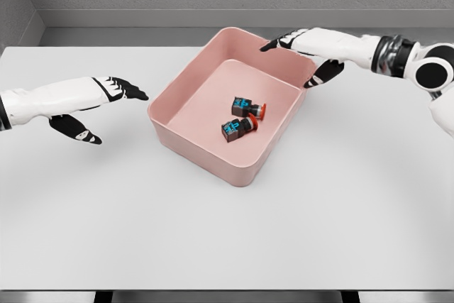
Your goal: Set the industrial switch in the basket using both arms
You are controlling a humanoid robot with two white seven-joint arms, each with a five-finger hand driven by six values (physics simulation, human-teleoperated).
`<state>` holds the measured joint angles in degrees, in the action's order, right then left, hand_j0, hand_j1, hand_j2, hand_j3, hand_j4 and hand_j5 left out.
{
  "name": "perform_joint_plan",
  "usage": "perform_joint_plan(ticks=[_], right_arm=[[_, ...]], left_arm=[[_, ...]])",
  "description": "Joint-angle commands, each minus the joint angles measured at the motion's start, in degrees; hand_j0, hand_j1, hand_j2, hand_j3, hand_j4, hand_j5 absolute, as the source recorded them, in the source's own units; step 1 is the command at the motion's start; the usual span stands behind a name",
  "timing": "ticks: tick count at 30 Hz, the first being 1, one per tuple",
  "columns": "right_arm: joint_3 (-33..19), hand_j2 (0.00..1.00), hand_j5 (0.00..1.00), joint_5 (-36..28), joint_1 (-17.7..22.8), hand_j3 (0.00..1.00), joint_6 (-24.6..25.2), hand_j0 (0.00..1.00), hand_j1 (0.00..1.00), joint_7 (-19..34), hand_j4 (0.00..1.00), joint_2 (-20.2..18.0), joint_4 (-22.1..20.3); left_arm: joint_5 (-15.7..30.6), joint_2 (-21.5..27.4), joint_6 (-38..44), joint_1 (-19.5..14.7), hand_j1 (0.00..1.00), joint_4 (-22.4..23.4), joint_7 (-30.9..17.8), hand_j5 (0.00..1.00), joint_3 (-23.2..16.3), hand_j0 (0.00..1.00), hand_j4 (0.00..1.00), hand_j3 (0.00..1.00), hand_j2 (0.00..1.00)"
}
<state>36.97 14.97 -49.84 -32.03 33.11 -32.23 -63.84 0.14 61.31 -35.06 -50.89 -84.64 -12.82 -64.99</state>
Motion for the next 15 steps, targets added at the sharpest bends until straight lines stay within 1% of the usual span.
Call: perform_joint_plan(ticks=[1,4,6,8,9,10,11,12,13,15], right_arm=[[-4.4,1.00,1.00,-0.6,0.1,1.00,-3.0,1.00,1.00,0.0,1.00,-2.9,0.1],[-7.0,1.00,1.00,-0.7,2.0,1.00,-3.0,1.00,1.00,0.5,1.00,-5.6,0.8],[-12.1,1.00,1.00,-0.7,4.4,1.00,-3.0,1.00,1.00,0.6,1.00,-6.0,1.8],[-12.8,1.00,1.00,-0.8,6.4,1.00,-3.0,1.00,1.00,0.6,1.00,-7.7,1.9],[-13.4,1.00,1.00,-1.7,7.6,1.00,-3.0,1.00,1.00,0.6,1.00,-8.0,2.7],[-14.1,1.00,1.00,-2.8,8.0,1.00,-3.0,1.00,1.00,0.6,1.00,-8.2,4.1],[-14.2,1.00,1.00,-3.0,8.2,1.00,-3.0,1.00,1.00,0.6,1.00,-9.2,5.0],[-14.2,1.00,1.00,-3.6,8.4,1.00,-3.0,1.00,1.00,0.6,1.00,-10.0,5.2],[-14.5,1.00,1.00,-3.7,9.2,1.00,-3.0,1.00,1.00,0.6,1.00,-10.1,6.3],[-14.6,1.00,1.00,-3.7,9.2,1.00,-3.0,1.00,1.00,0.6,1.00,-10.1,7.2]], left_arm=[[0.4,0.0,0.1,-0.1,1.00,0.0,0.0,1.00,0.0,1.00,1.00,1.00,1.00],[0.4,0.0,0.1,-0.1,1.00,0.0,0.0,1.00,0.0,1.00,1.00,1.00,1.00],[0.4,-0.1,0.1,-0.1,1.00,0.0,0.0,1.00,-0.1,1.00,1.00,1.00,1.00],[0.4,-0.1,0.1,0.0,1.00,0.0,0.0,1.00,-0.1,1.00,1.00,1.00,1.00],[0.4,0.0,0.1,0.0,1.00,0.0,0.0,1.00,-0.1,1.00,1.00,1.00,1.00],[0.4,0.0,0.1,0.0,1.00,0.0,0.0,1.00,-0.1,1.00,1.00,1.00,1.00],[0.4,0.0,0.1,0.0,1.00,0.0,0.0,1.00,-0.1,1.00,1.00,1.00,1.00],[0.4,-0.1,0.1,0.0,1.00,0.0,0.0,1.00,-0.1,1.00,1.00,1.00,1.00],[0.4,0.0,0.1,0.0,1.00,0.0,0.0,1.00,-0.1,1.00,1.00,1.00,1.00],[0.4,-0.1,0.1,0.0,1.00,0.0,0.0,1.00,-0.1,1.00,1.00,1.00,1.00]])
